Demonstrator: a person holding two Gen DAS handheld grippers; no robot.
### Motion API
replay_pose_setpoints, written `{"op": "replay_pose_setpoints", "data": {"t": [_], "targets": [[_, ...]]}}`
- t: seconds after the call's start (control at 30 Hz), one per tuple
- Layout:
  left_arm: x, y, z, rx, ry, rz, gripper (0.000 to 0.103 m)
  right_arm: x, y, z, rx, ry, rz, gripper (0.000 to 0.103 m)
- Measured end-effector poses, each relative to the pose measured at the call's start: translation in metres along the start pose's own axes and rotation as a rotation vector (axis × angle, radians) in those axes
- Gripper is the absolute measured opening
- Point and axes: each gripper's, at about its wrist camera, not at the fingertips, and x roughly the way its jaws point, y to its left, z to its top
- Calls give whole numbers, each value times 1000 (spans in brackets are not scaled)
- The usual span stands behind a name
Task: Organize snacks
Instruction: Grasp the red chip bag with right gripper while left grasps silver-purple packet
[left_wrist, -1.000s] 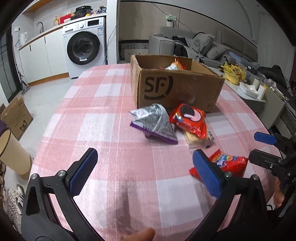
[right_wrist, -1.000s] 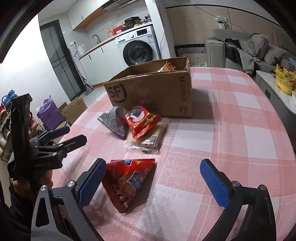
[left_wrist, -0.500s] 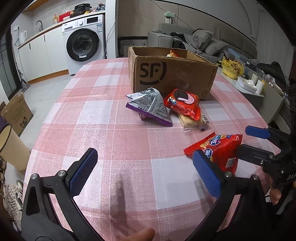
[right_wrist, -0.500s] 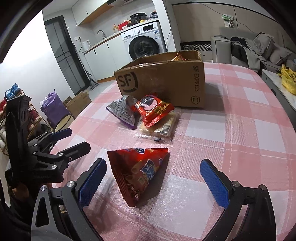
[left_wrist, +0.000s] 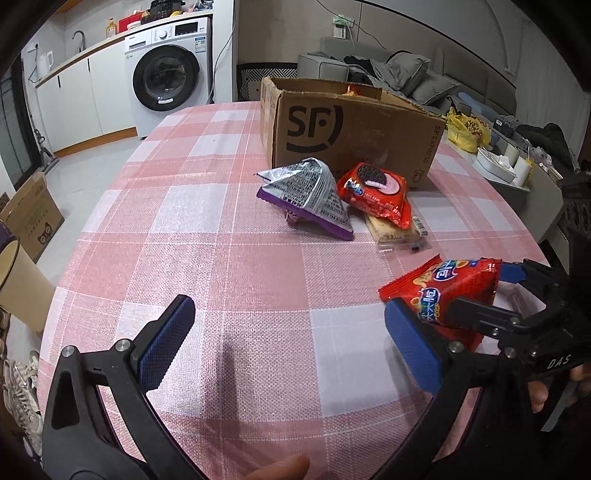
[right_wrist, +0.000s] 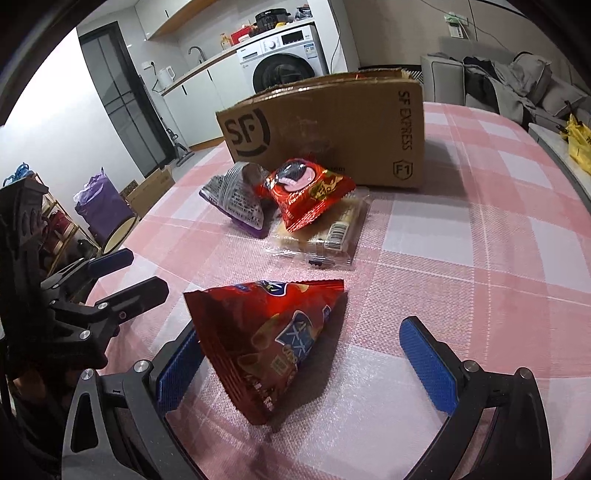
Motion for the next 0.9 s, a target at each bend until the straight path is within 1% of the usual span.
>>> {"op": "replay_pose_setpoints", "data": {"t": [0.2,0.4,0.73,0.9], "targets": [[13,3,0,-5,21,-1,102,12,6,3,-24,12,-29,103],[26,5,4,-12,38,-4,102,20,4,9,-49,24,-88,103],[44,10,15,-23,60,-13,102,21,-21,16,-39,32,-167,103],[53,9,21,-23,69,-9,102,17,-36,15,-37,36,-186,103]]}}
